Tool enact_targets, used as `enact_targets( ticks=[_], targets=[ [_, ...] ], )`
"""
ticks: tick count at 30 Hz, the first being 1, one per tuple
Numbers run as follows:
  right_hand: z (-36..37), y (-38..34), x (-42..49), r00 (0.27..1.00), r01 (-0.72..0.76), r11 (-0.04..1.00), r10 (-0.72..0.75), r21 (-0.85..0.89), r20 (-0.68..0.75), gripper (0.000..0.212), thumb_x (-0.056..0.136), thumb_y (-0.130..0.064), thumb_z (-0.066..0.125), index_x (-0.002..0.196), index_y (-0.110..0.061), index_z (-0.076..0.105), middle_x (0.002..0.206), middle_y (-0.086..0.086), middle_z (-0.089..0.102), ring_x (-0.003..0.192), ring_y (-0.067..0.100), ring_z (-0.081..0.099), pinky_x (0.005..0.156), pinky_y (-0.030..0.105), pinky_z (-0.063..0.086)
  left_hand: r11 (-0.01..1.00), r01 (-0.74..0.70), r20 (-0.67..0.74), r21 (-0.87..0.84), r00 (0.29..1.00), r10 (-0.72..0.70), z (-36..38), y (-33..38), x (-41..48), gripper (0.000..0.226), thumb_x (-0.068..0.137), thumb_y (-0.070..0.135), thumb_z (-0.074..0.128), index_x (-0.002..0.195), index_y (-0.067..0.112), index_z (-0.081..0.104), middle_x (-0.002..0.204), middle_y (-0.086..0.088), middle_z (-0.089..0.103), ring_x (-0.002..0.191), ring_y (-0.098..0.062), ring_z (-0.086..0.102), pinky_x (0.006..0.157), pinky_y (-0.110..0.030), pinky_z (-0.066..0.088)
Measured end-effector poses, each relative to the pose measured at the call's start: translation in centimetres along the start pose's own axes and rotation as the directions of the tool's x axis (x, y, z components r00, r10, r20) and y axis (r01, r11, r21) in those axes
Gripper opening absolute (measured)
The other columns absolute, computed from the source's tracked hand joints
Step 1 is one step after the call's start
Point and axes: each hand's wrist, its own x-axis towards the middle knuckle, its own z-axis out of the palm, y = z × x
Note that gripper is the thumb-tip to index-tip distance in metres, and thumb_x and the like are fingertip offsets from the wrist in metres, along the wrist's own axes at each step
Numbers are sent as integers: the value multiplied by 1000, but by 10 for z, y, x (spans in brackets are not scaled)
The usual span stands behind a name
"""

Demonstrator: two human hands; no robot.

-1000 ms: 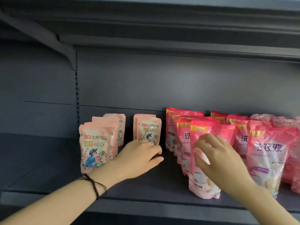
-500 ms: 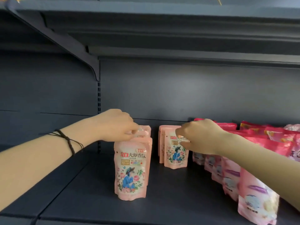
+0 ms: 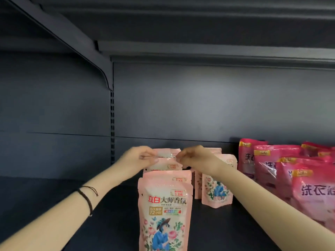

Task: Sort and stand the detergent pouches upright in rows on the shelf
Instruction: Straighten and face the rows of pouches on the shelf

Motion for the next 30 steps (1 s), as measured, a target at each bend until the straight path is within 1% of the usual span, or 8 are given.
enact_targets(
  ticks=[3,6,9,14,19,25,27,30],
  targets=[
    [20,12,2,995,-64,957,84,283,-56,6,89,-18,66,88,-13,69,90,5,72,85,19,67,77,23,54,928,133,3,-348,990,-141,12,-11,-1,13,88,16,66,100,16,72,93,-2,75,80,-10,69,66,-20,53],
    [26,14,1,980,-56,833,150,550,-128,8,90,-8,63,82,-8,66,78,5,70,71,14,67,68,21,55,848,202,75,-489,979,-190,9,-7,10,13,87,9,67,98,8,71,93,-10,75,86,-22,71,75,-32,59],
    [8,16,-2,957,6,774,179,634,-228,11,92,-11,60,85,-6,66,76,2,70,74,15,66,74,28,54,894,135,116,-427,989,-94,6,17,34,8,84,10,70,92,11,71,94,-10,74,89,-21,70,81,-36,57],
    [-24,32,-23,900,74,697,261,713,-349,14,95,-13,55,86,-6,63,75,4,67,73,18,64,71,32,53,953,40,254,-301,966,39,31,64,61,4,85,10,70,87,12,67,85,-3,72,69,-4,67,58,-17,55],
    [-35,64,-42,868,38,600,376,799,-325,10,94,-9,55,89,-4,62,79,10,68,77,24,65,74,38,54,977,38,430,-210,901,57,69,78,76,8,86,8,69,93,6,64,88,-9,70,73,-10,68,65,-22,59],
    [-35,91,-54,809,-5,611,468,792,-356,16,95,-12,54,98,1,61,97,18,70,91,34,67,87,50,53,991,50,553,-122,833,26,92,84,85,8,89,7,65,96,6,63,98,-12,71,83,-16,70,74,-25,60],
    [-35,96,-58,800,-35,634,481,772,-358,15,96,-14,54,95,-2,63,94,18,70,86,32,69,73,43,58,998,21,584,-64,811,20,94,86,86,8,90,6,63,99,5,61,102,-14,71,88,-19,70,79,-29,59],
    [-42,92,-64,776,-58,743,454,667,-438,7,95,-14,55,95,-13,62,83,6,67,62,14,59,42,18,45,993,-102,615,51,787,49,83,95,83,15,93,14,61,107,8,60,107,-11,70,95,-20,69,83,-33,58]
  ],
)
